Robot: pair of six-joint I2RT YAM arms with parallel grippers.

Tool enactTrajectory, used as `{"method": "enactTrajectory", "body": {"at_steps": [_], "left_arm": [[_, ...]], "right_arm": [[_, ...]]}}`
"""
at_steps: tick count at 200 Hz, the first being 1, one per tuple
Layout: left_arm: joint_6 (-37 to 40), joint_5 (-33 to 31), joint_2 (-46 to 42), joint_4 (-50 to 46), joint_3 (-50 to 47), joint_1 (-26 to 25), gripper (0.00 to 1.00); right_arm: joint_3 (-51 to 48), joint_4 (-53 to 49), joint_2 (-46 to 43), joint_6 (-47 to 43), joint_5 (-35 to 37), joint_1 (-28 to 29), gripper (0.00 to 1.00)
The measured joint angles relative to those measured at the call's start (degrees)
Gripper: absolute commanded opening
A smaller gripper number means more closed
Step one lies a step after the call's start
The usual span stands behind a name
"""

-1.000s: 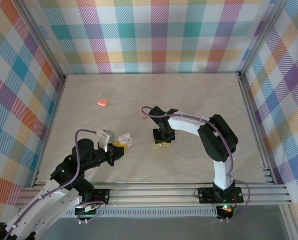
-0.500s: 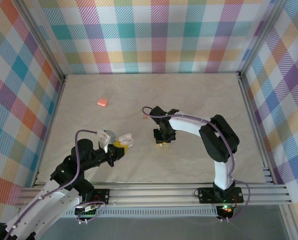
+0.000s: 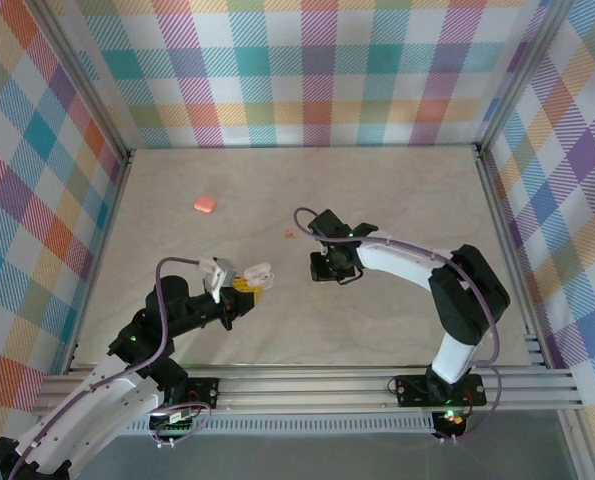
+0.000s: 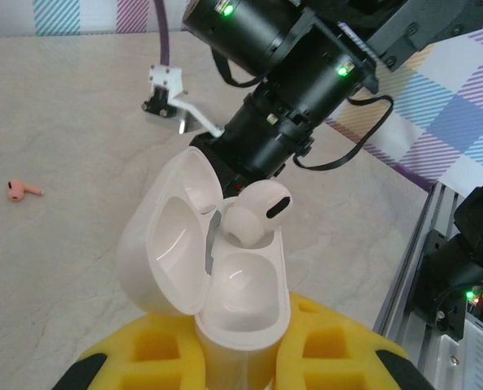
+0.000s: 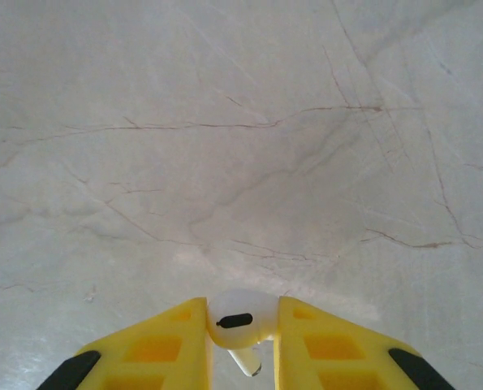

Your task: Insert the wireless bluetooth earbuds into the charging case

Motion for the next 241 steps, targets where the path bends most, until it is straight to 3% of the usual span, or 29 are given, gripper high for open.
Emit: {"method": "enactTrajectory", "body": {"at_steps": [95, 241], "left_arm": [[1.11, -0.24, 1.2, 4.39, -1.92, 0.0, 0.0], [3.1, 3.37, 23.1, 20.96, -0.7, -0.04, 0.0]], "right_arm": [[-2.69, 4.07, -12.39, 0.2, -1.38, 0.0, 0.21], [-5.75, 9.46, -20.85, 0.42, -5.14, 0.0, 0.22]]}}
